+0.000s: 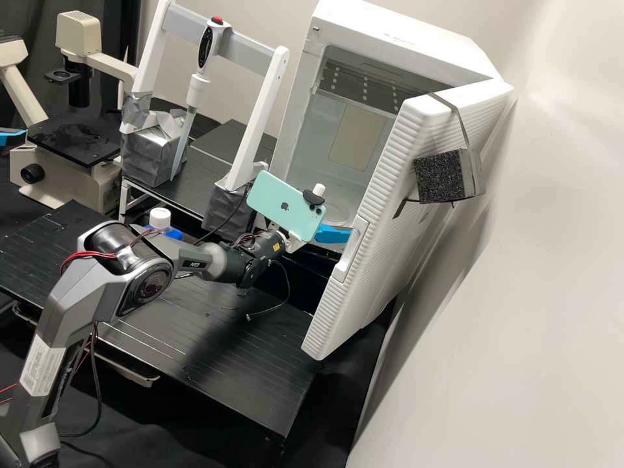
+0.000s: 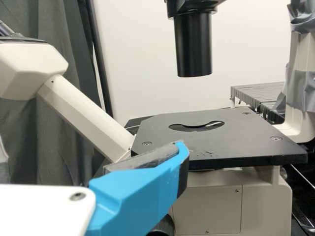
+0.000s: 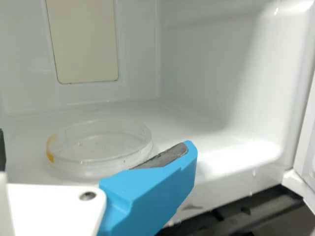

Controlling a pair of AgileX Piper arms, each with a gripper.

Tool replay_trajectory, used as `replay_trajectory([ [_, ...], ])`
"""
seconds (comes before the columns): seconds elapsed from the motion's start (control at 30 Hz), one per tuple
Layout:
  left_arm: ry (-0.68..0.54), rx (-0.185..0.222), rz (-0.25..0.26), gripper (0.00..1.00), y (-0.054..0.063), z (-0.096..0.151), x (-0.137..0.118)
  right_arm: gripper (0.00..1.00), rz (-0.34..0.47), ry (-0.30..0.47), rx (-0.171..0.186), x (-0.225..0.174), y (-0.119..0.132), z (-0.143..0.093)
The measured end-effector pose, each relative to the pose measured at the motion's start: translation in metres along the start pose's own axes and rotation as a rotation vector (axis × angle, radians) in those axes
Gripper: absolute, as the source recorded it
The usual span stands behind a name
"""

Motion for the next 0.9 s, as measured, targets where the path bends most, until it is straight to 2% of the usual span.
replay_trajectory([
  [0.17,0.000,0.000,0.000,1.00,0.000,0.000,0.000,1.00,-0.009,-0.013,0.020,0.007,-0.003,0.004],
  [0.37,0.000,0.000,0.000,1.00,0.000,0.000,0.000,1.00,-0.027,0.004,0.022,0.014,-0.006,0.005],
  [0.4,0.000,0.000,0.000,1.00,0.000,0.000,0.000,0.00,-0.028,0.009,0.029,0.015,-0.006,0.004],
  [0.63,0.000,0.000,0.000,1.00,0.000,0.000,0.000,0.00,-0.044,0.031,0.043,0.017,-0.005,0.001],
  [0.9,0.000,0.000,0.000,1.00,0.000,0.000,0.000,0.00,-0.056,0.022,0.031,0.018,-0.006,0.001],
])
